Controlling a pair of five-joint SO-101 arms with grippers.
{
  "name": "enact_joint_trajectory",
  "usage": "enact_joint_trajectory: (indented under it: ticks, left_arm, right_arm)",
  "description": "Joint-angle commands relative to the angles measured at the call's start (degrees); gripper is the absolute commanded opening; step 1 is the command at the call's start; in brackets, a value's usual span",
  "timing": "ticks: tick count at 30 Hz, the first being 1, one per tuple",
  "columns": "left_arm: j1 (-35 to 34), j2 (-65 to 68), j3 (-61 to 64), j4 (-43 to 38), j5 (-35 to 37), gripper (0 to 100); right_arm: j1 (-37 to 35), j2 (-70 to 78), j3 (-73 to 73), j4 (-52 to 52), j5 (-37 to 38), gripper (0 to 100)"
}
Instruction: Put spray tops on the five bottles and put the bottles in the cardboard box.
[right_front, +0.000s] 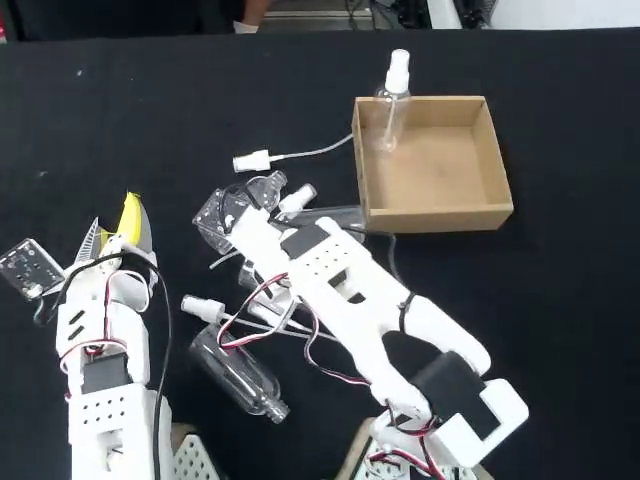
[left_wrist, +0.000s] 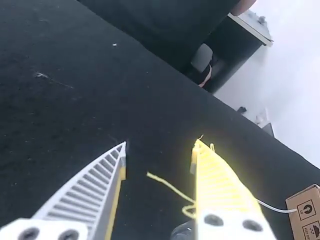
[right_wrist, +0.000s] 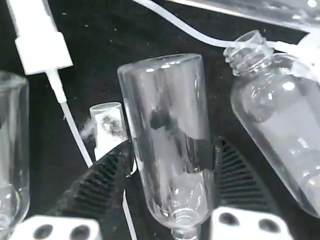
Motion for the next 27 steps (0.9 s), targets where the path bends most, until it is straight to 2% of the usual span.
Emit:
enact_joint_trajectory:
  ticks: [1,7,19,21,25,27]
  left_arm:
    - [-0.57,-0.70,-2.42,-0.88,0.44,21]
    - [-0.57,-0.70,-2.42,-0.88,0.44,21]
    - [-0.57,-0.70,-2.42,-0.88,0.44,21]
    - [-0.57,-0.70,-2.42,-0.88,0.44,21]
    - [-0.57,-0.70,-2.42,-0.97,0.44,21]
    - [-0.57,-0.70,-2.42,-0.97,0.44,21]
  right_arm:
    - [0.44,-0.04,-2.59,-0.62,0.53,29.3]
    - [0.44,-0.04,-2.59,-0.79,0.53,21.7]
    - [1.49,2.77,-2.07,-1.05,1.67,23.8]
    - [2.11,1.45,-1.98,-1.05,1.67,18.2]
    - [5.63,-1.98,-1.98,-0.35,1.49,0.5]
    - [8.26,-5.23,-2.51,3.25,1.14,2.9]
